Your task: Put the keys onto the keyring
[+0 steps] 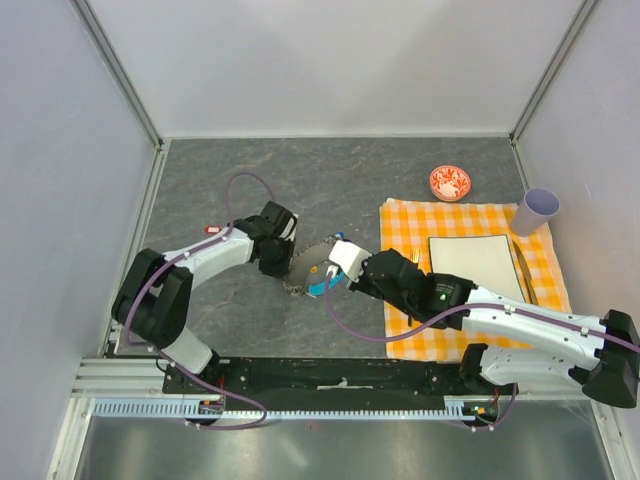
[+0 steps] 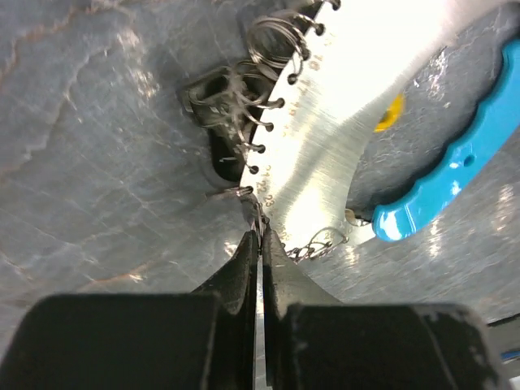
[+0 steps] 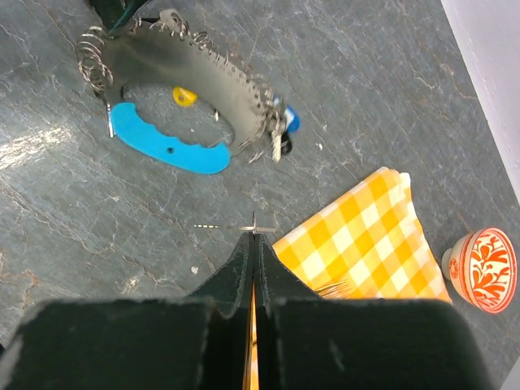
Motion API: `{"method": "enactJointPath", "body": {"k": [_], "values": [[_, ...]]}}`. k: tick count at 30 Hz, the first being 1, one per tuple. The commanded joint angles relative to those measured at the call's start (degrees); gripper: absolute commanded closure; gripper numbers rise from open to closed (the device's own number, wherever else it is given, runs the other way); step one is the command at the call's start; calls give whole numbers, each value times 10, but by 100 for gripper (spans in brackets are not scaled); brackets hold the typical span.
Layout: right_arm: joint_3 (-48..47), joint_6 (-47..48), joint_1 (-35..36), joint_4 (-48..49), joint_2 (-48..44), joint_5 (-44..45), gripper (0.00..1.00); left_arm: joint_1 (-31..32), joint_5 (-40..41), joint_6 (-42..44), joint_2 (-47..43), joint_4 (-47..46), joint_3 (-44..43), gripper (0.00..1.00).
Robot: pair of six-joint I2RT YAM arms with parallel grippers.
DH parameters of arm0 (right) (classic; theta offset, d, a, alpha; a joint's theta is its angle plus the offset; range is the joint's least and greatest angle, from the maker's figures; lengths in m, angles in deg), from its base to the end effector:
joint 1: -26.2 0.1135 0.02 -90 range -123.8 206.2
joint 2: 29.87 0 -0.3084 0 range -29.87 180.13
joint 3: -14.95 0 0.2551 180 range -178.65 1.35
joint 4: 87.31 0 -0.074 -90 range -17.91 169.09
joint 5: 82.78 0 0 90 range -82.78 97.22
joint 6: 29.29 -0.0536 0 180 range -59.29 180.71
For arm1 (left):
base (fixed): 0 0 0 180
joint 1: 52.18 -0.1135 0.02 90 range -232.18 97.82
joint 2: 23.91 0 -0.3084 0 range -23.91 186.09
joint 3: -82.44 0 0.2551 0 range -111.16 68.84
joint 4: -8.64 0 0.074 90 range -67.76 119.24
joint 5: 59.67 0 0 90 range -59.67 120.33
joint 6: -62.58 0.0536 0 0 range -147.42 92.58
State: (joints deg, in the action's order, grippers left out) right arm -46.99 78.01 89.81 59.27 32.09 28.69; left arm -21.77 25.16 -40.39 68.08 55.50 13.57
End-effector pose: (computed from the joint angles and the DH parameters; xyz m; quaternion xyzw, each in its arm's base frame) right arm 0.1214 0.2004 0.3173 -0.4943 0.7156 0.0322 0.4925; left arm 0.2640 -0.1605 0.2019 0.1569 0.9712 -0.1054 0.1449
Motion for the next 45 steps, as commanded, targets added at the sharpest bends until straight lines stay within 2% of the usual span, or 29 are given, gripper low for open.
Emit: {"method": "enactJointPath", "body": {"k": [1,4,8,15,18,23,30,45], "values": [[-3,1,-2,27,4,-6,100,4,-21,-194,-51,-70,54,98],[-1,0,-2,26,4,-8,100,11,-79,-265,-63,-150,100,98],[-1,-1,-2,26,7,-8,100,45,-39,-277,-71,-151,118,96],[-2,1,-2,23,12,-6,100,49,49,-178,-112,-64,83,61],[-3,1,-3,23,13,-6,100,51,69,-138,-97,-23,40,56],[-2,1,-5,22,14,-1,100,63,53,-91,-57,-5,-4,58],[-1,0,-6,21,14,-3,100,69,33,-52,-10,18,-35,75],[0,-1,-7,21,15,-3,100,69,-9,-23,46,58,-70,76]]}}
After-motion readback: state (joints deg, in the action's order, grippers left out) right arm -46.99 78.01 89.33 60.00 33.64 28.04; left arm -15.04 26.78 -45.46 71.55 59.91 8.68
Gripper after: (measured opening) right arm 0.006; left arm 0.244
